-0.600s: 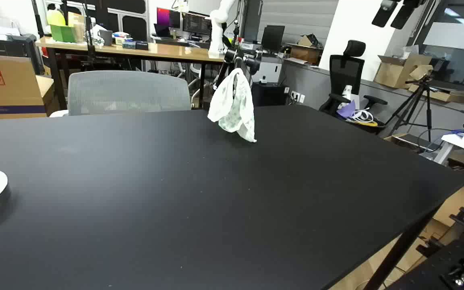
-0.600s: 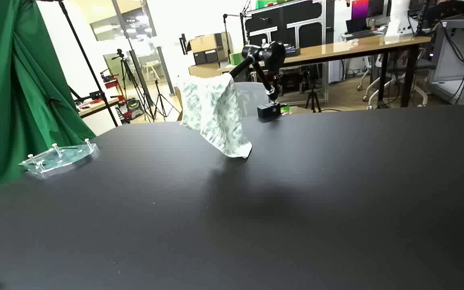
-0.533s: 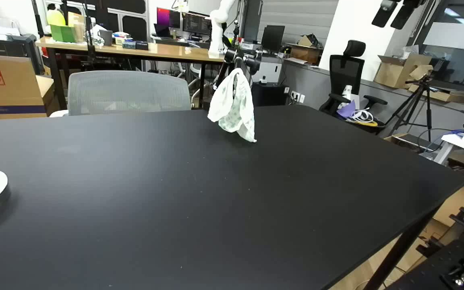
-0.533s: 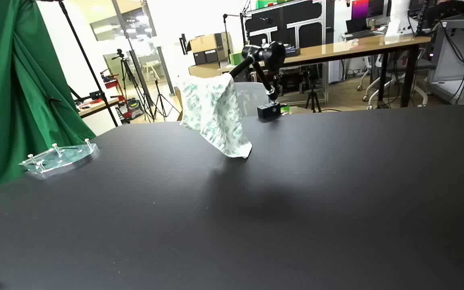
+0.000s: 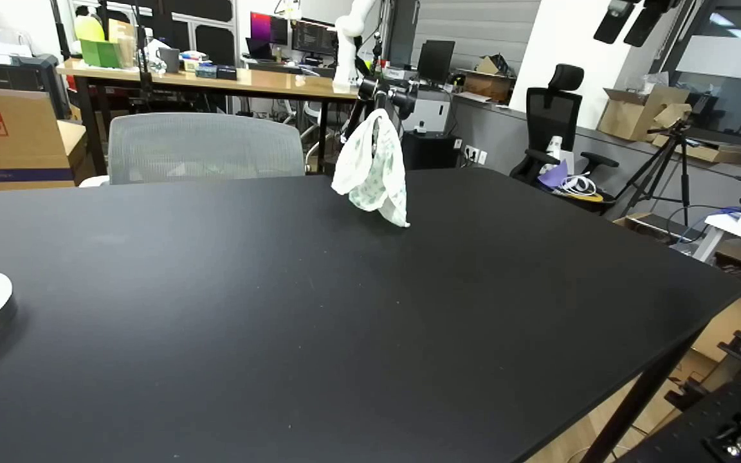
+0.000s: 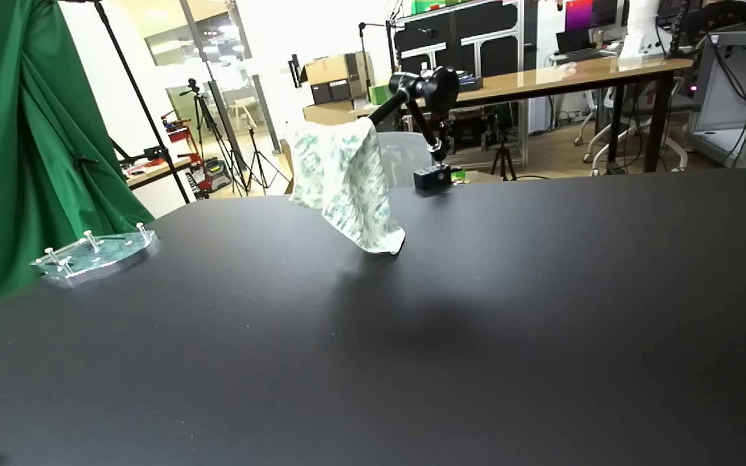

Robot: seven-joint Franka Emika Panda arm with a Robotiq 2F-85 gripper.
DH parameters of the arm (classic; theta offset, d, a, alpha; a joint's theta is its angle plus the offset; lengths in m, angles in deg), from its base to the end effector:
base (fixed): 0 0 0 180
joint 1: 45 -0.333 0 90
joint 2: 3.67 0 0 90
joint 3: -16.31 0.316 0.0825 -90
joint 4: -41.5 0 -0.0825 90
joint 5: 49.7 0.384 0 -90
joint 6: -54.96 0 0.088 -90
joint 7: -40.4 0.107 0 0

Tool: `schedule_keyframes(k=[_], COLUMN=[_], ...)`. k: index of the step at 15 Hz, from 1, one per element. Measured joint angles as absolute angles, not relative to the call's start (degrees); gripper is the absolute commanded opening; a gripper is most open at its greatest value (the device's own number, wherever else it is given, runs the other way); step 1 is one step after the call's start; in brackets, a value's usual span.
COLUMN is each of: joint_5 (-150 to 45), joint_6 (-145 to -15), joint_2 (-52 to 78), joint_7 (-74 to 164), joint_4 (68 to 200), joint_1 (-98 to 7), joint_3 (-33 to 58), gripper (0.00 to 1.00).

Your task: Take the white towel from the black metal rod and put it on the table

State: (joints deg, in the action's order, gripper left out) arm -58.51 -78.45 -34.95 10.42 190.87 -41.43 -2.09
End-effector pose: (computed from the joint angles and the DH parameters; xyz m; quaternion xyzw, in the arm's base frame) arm 0.3701 -0.1535 0.4469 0.9839 0.1263 0.1217 0.0342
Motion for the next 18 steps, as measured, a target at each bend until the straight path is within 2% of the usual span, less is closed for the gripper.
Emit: schedule_keyframes(k=[8,13,18], joint_5=[-58.4,-58.3,-57.3], joint_6=[-82.7,-96.2,-101.7], joint_2=[-32.3,-22.3,-12.2], joint_7=[10.9,16.1,29.3], joint_4=[190.9,190.7,187.1], joint_1=[-41.5,-42.1,-42.2], joint_3=[-0.2,5.1,11.3], gripper=[1.0,1.0,1.0])
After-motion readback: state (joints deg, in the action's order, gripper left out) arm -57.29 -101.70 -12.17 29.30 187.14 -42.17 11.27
